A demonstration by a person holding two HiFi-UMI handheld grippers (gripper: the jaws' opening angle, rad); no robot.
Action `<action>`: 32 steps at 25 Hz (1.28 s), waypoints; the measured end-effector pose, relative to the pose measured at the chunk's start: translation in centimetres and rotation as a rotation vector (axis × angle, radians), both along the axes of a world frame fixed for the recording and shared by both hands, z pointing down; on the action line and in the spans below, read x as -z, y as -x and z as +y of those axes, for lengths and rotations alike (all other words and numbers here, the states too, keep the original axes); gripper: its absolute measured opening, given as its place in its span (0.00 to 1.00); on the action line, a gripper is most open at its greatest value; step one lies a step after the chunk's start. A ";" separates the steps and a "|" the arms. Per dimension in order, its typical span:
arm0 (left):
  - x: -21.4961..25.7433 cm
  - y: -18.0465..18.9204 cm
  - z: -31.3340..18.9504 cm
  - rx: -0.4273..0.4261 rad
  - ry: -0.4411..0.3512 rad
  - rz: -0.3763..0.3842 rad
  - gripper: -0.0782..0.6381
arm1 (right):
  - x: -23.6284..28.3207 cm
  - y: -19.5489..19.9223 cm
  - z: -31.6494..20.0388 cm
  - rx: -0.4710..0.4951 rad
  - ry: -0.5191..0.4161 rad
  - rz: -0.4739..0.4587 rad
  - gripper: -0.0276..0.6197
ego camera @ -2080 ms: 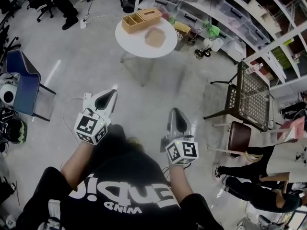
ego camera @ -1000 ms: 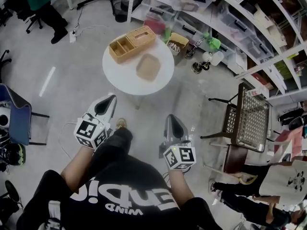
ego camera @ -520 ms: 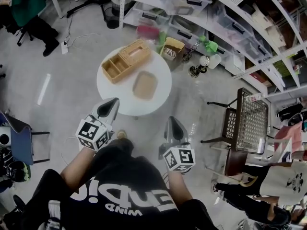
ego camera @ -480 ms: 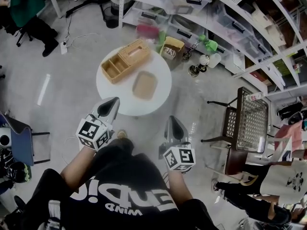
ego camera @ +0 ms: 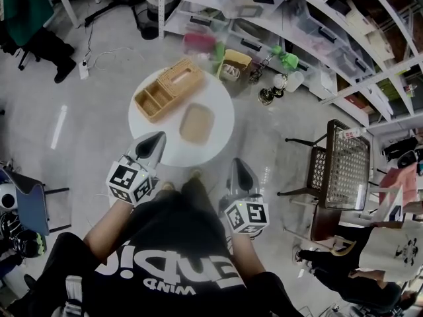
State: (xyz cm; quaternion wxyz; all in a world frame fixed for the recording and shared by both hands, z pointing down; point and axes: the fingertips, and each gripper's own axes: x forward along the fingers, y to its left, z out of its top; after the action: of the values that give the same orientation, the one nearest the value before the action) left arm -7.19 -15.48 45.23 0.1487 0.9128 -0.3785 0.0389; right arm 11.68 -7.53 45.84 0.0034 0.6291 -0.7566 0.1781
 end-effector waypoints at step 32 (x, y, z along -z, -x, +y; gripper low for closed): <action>-9.9 -4.1 -9.1 0.049 0.235 -0.069 0.45 | -2.3 -2.8 -11.2 0.143 0.035 -0.007 0.04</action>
State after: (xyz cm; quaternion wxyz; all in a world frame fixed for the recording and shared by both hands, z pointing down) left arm -3.11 -24.53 55.08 0.2424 0.8776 -0.3984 0.1108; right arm 14.49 -18.76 48.18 0.0245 0.5727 -0.7965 0.1927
